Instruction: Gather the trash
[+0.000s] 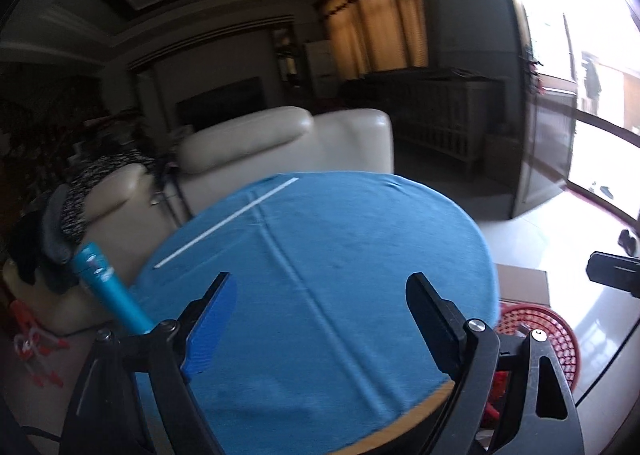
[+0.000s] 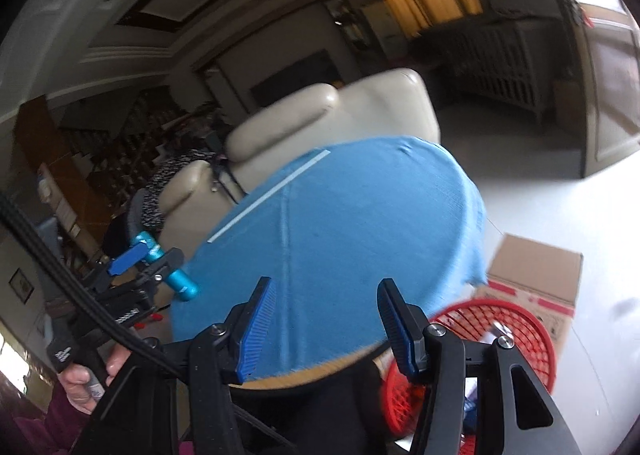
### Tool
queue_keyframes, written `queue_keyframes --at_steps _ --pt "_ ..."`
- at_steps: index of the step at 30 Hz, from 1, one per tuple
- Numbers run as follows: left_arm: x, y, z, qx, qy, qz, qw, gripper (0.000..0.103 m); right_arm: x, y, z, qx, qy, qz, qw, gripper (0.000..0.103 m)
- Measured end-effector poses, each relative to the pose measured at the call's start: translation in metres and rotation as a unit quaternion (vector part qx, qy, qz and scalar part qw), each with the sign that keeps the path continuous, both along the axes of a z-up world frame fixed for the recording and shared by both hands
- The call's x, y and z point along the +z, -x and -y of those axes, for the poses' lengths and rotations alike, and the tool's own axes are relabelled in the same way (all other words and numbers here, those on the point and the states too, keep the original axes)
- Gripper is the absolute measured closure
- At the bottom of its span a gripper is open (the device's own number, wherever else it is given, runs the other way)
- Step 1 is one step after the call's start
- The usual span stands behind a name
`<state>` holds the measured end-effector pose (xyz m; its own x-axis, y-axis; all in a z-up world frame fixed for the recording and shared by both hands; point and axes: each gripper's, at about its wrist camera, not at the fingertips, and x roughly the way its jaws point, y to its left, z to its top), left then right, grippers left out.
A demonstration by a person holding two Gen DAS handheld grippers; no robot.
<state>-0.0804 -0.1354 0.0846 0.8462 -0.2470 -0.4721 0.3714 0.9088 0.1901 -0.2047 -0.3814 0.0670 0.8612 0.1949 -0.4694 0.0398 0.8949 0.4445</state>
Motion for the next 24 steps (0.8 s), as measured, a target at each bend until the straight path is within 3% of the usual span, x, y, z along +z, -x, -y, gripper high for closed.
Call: queue_keyframes --at_steps 15,24 --pt "0.017 0.004 -0.098 0.092 0.026 0.041 0.9946 0.016 0.055 -0.024 -0.136 0.078 0.101 0.070 0.989 0.046" --pt "0.022 0.017 -0.150 0.130 0.021 0.067 0.9890 0.016 0.078 -0.033 -0.198 0.106 0.112 0.106 0.982 0.045"
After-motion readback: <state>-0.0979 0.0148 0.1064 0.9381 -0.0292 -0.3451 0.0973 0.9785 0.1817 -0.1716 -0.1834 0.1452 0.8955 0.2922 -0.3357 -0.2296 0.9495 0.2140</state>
